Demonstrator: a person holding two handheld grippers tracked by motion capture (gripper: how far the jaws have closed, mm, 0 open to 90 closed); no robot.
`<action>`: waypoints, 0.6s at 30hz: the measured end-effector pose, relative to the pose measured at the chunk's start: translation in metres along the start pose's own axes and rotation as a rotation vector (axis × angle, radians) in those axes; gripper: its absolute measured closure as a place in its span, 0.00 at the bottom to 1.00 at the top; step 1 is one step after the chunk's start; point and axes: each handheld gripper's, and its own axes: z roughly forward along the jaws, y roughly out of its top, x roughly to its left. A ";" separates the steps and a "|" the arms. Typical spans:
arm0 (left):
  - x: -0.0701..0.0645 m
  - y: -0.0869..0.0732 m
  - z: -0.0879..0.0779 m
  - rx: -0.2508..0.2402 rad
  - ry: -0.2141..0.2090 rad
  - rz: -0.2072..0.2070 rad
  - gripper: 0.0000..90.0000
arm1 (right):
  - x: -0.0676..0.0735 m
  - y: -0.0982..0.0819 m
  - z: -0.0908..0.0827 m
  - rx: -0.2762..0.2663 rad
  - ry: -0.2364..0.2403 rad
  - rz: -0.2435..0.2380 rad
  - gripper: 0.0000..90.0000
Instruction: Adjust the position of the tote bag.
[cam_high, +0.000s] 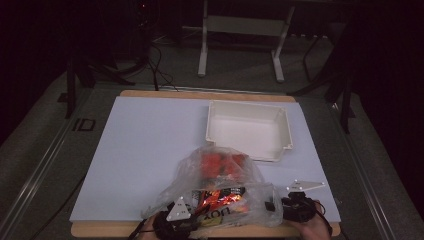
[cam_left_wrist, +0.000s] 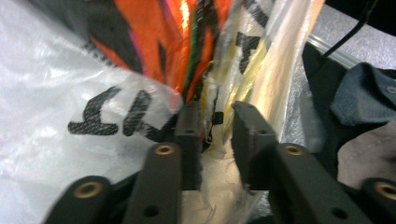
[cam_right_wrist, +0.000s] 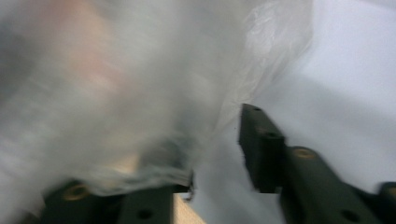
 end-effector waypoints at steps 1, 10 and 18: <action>0.000 0.001 -0.003 -0.012 -0.003 -0.001 0.75 | -0.001 0.000 -0.004 -0.010 0.007 0.001 0.64; 0.005 0.005 -0.015 -0.051 0.016 -0.002 0.70 | -0.001 0.002 -0.038 -0.087 0.058 -0.067 0.51; 0.008 0.005 -0.017 -0.058 0.037 -0.011 0.70 | -0.001 0.000 -0.055 -0.119 0.077 -0.104 0.51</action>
